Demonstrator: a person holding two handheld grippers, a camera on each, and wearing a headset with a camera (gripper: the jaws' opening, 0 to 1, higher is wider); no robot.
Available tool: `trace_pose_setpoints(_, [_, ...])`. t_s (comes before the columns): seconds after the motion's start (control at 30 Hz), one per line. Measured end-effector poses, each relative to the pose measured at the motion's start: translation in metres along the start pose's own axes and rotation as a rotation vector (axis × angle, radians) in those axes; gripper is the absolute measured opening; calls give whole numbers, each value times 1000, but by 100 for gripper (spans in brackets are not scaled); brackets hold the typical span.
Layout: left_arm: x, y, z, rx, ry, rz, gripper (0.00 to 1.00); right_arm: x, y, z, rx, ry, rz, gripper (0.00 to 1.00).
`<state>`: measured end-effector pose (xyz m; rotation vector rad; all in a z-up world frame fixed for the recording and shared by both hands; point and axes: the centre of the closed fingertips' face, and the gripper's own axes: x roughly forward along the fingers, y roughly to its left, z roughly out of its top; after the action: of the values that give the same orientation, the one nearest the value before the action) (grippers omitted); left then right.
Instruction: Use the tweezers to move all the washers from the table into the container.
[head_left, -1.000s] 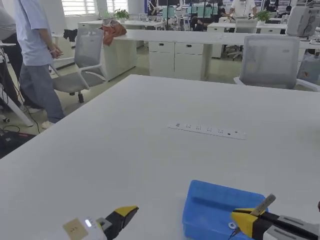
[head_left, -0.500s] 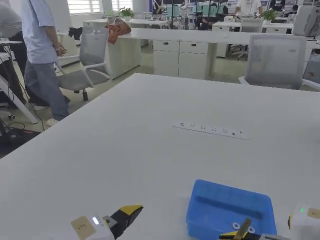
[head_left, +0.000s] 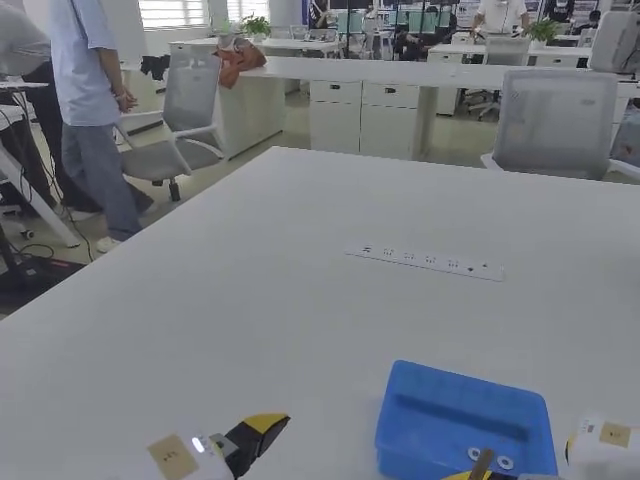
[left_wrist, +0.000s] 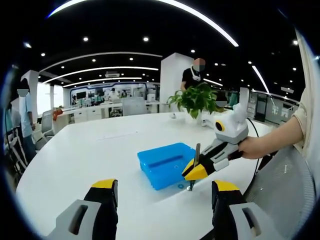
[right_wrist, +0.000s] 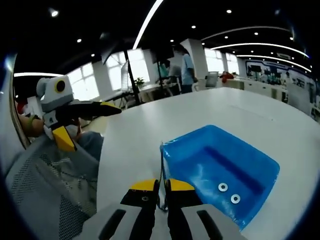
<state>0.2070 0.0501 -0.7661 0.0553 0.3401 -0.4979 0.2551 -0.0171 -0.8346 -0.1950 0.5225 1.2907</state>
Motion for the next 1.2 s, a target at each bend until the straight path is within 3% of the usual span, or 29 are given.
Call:
trace_pose_setpoints(0.1, [0,-1,0,4,2,-3,78,1,1,0,-31,17,-5,4])
trace_pose_setpoints(0.5, [1,-2,-1,6,6,-9,78,0,-6,1,8,4,-13,4])
trace_pose_setpoints(0.7, [1,-1,-1,7,8,-10,77,1,-2,0,-9,5,5,3])
trace_pose_setpoints(0.8, [1,-1,-1,5,5,-8,78,1,0,-1,-64,22,1,3])
trace_pose_setpoints(0.97, [0,0,1,3,-4,-4,78,1,-3,0,-12,34,-9,2])
trace_pose_setpoints(1.07, [0,1,2,0,-11,1,78,-1,-4,11,75,-18,1,3])
trace_pose_setpoints(1.2, [-1,1,4,-8,-23,2,78,-8,-6,24,70,-35,13,3])
